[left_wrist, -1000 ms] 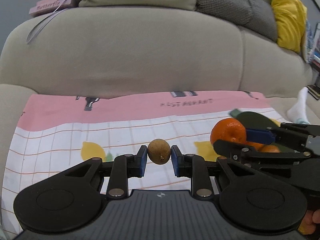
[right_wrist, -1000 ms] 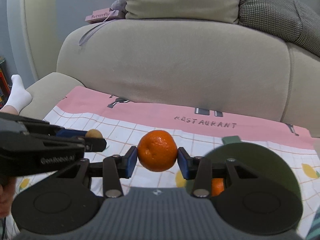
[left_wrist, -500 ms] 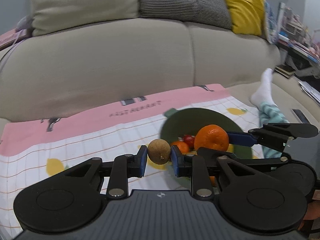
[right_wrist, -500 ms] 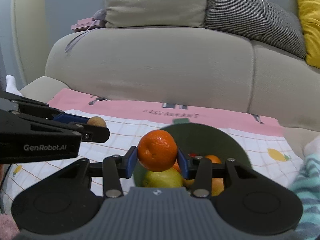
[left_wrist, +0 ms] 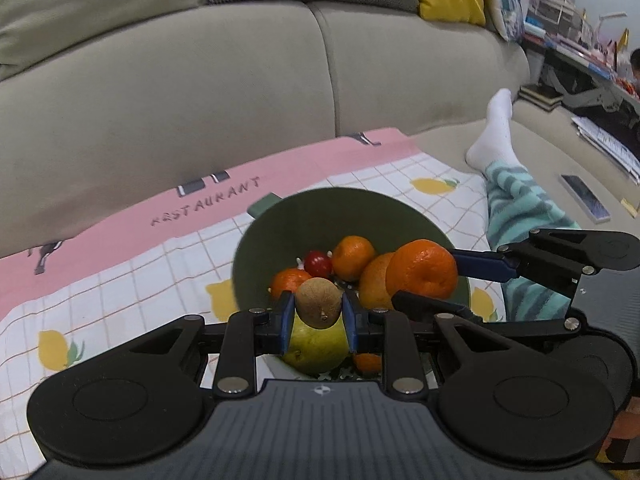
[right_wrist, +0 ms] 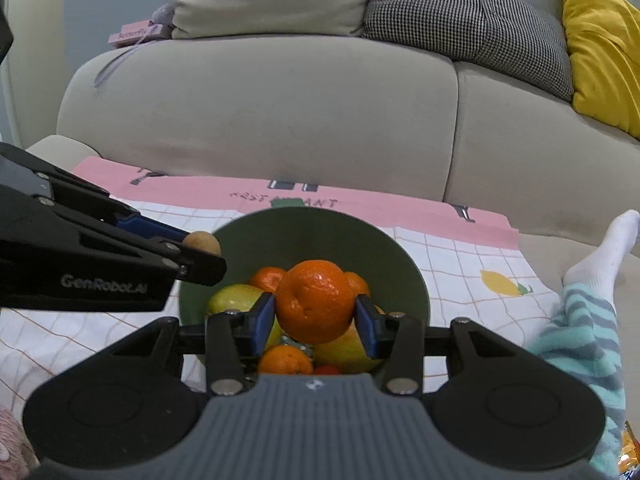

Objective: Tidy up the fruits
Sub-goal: 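Carry the kiwi and mandarin over the green colander and lower them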

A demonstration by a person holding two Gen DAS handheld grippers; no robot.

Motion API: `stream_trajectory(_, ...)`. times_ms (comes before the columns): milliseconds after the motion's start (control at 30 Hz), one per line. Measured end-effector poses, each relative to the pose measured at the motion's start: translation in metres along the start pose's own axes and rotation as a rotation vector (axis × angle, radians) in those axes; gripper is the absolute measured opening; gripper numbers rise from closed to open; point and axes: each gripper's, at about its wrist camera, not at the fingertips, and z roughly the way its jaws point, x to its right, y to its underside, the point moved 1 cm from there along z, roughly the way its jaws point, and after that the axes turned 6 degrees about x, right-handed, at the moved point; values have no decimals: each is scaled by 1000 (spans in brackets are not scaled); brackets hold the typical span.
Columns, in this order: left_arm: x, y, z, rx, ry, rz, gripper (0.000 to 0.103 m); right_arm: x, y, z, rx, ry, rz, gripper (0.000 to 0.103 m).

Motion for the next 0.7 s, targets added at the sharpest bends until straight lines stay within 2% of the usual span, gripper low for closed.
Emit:
stream_trajectory(367, -3, 4, 41, -94, 8, -7, 28, -1, 9, 26, -54, -18, -38, 41)
stream_trajectory(700, -4, -2, 59, -100, 23, 4, 28, 1, 13, 45, -87, -32, -45, 41)
